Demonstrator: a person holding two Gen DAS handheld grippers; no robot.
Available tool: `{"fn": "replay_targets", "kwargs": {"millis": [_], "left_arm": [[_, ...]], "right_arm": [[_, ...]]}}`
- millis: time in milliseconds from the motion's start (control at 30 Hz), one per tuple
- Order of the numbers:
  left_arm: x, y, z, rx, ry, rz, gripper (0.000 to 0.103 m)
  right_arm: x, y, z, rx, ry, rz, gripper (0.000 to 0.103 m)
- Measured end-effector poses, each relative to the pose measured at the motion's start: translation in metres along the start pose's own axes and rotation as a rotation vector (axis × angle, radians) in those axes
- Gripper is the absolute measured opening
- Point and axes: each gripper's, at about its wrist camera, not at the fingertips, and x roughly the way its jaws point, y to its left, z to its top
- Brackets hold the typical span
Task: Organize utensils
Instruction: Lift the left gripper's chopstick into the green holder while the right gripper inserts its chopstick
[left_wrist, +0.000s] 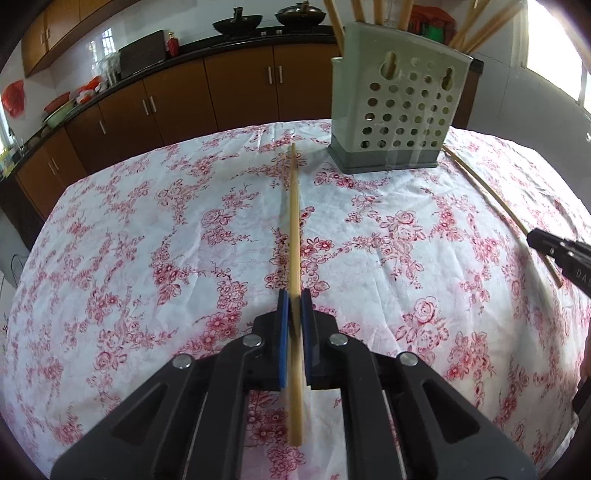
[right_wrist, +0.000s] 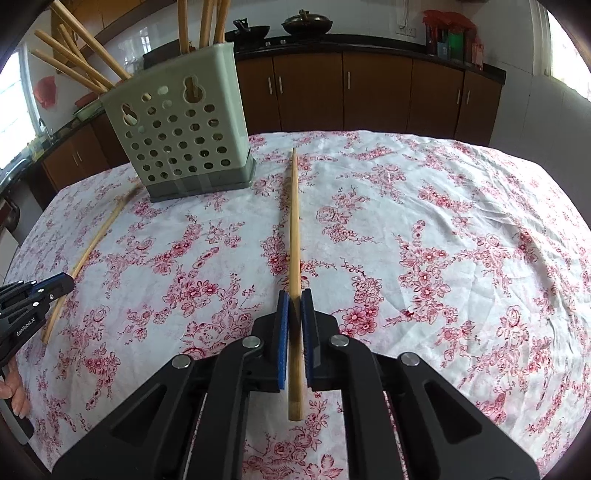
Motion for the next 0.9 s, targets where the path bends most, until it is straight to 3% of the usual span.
{"fn": "replay_targets", "kwargs": {"millis": [267, 433, 700, 900], "left_arm": [[-0.071, 0.009, 0.025, -0.019, -0.196, -0.022, 0.008], [-0.106, 0.014, 0.045, -0.059, -0.302, -0.05, 0.008], [-0.136, 0.016, 0.065, -0.074, -0.385, -0.081, 0.008], [-0.162, 0.009, 0.078, -0.059, -0.432, -0.158, 0.008]], "right_arm": [[-0.06, -0.001, 0.028, -0.014, -0.221, 0.0, 0.008], [-0.08, 0.0, 0.04, -0.004, -0.3, 0.007, 0.008], [-0.099, 0.007, 0.063, -0.013, -0.375, 0.03, 0.008], [-0.129, 0.016, 0.087, -0.028, -0.464, 0.085, 0.008]]}}
